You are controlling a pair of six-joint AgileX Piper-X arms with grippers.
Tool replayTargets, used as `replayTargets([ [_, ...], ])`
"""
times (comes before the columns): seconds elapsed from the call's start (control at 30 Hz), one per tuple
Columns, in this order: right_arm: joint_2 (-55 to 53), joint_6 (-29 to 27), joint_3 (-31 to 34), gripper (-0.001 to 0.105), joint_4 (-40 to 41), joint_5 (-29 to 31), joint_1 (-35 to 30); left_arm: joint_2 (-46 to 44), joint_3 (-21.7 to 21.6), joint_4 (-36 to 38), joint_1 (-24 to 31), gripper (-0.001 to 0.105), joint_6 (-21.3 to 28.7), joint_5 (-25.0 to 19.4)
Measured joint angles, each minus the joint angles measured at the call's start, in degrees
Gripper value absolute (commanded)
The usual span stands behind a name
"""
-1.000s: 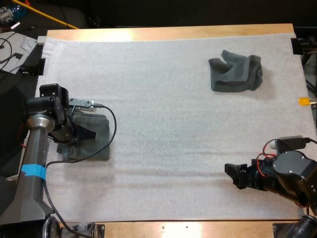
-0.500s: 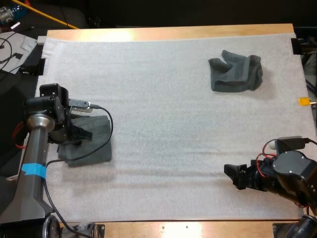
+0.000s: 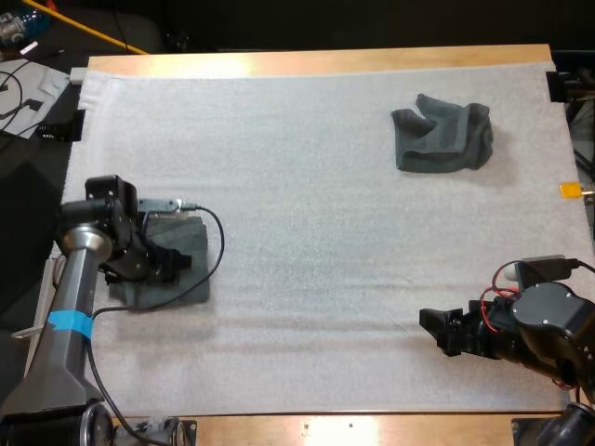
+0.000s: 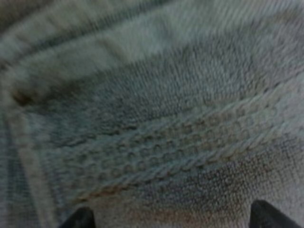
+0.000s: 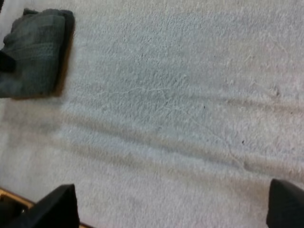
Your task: Pick towel from pile, fold and stack
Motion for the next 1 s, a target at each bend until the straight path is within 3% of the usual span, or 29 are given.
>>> replayTargets([
  [0.2, 0.0, 0.0, 0.0, 0.077, -0.1, -0.6, 0.0, 1.0, 5.3, -4.8, 0.0, 0.062, -0.5, 0.6],
  [0.57, 0.0, 0.1, 0.0, 0.077, -0.3, -0.6, 0.0, 5.6, 6.5, -5.2, 0.0, 0.062, -0.4, 0.6],
  [0.77, 0.0, 0.3, 0.0, 0.077, -0.3, -0.6, 0.0, 6.2, 5.9, -4.6, 0.0, 0.062, -0.4, 0.9],
  [1.0, 0.0, 0.3, 0.0, 0.077, -0.3, -0.6, 0.0, 6.0, 0.8, -2.7, 0.0, 0.062, -0.4, 1.5],
])
